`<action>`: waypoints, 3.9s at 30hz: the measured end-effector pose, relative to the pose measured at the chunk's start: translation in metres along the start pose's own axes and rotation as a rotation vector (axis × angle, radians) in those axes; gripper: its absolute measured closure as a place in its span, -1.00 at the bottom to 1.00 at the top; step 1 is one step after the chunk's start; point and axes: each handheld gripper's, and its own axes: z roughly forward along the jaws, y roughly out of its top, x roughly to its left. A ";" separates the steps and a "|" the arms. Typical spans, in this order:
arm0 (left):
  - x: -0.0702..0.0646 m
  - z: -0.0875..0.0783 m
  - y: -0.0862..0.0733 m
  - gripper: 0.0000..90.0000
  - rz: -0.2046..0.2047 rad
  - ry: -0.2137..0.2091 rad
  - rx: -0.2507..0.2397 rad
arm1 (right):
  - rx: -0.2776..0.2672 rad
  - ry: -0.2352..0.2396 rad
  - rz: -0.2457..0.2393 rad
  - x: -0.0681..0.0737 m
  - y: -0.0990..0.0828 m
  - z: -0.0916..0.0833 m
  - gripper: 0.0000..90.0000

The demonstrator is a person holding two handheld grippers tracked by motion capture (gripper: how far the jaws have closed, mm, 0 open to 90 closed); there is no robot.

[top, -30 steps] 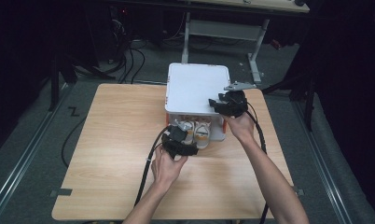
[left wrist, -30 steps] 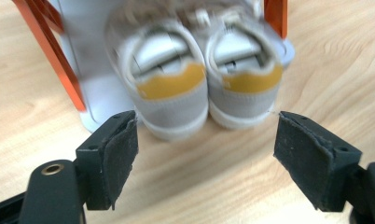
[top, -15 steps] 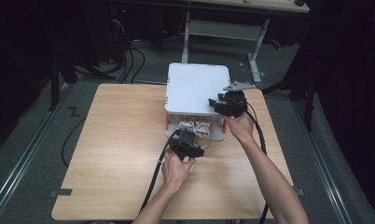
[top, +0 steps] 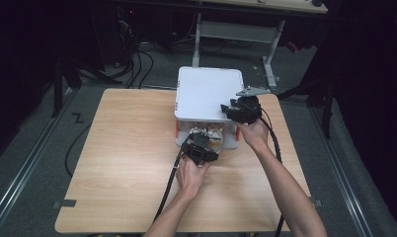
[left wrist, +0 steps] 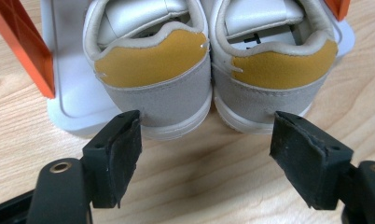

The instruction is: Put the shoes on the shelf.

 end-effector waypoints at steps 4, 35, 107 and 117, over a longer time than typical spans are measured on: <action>0.001 0.007 0.006 -0.44 -0.015 0.001 -0.012 | 0.001 -0.001 -0.005 0.000 0.000 0.000 0.17; 0.004 0.041 0.018 -0.44 -0.051 0.031 -0.163 | -0.005 0.006 -0.004 -0.001 0.000 0.000 0.18; 0.146 -0.104 -0.053 -0.31 -0.010 -0.175 -0.356 | -0.096 0.039 0.063 -0.009 -0.042 -0.095 0.06; 0.159 -0.101 -0.071 -0.31 -0.023 -0.164 -0.320 | -0.063 0.013 0.102 -0.016 -0.081 -0.110 0.06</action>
